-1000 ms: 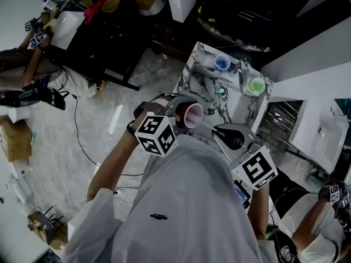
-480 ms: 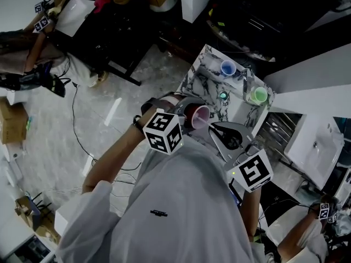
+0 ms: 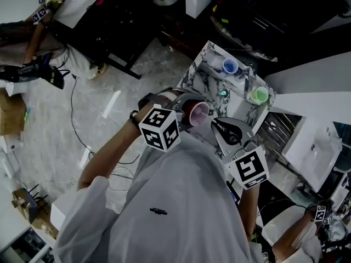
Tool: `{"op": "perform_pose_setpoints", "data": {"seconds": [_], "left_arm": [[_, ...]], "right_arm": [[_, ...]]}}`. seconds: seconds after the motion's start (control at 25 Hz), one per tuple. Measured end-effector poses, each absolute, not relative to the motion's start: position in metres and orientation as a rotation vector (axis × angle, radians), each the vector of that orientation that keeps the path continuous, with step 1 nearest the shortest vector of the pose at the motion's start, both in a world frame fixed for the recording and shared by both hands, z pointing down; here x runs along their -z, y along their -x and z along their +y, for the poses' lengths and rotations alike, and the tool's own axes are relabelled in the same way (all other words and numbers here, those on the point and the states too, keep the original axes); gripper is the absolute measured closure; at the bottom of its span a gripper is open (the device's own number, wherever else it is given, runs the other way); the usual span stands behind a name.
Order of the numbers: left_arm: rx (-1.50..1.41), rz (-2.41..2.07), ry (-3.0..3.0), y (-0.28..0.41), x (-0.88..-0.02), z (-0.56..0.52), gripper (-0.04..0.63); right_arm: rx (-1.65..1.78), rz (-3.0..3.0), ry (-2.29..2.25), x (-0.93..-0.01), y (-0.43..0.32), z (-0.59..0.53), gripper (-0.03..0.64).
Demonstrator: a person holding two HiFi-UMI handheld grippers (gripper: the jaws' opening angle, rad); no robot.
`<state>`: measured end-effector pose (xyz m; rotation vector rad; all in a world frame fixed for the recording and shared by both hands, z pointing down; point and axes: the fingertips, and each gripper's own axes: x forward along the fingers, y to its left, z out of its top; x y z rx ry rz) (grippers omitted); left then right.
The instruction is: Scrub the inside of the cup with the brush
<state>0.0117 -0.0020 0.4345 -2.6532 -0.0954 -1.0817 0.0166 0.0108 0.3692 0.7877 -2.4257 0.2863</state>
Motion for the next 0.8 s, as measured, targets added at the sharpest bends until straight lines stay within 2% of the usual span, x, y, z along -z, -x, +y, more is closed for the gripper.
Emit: {"op": "perform_pose_setpoints", "data": {"seconds": [0.48,0.8], "left_arm": [[1.091,-0.11,2.645,-0.013,-0.44,0.004,0.324],[1.087,-0.119,2.631,-0.014,-0.437,0.011,0.324]], "right_arm": [[-0.286,-2.496,-0.624,-0.36,0.004,0.036,0.592],[-0.234,-2.535,-0.762,-0.346,0.002,0.012,0.592]]}}
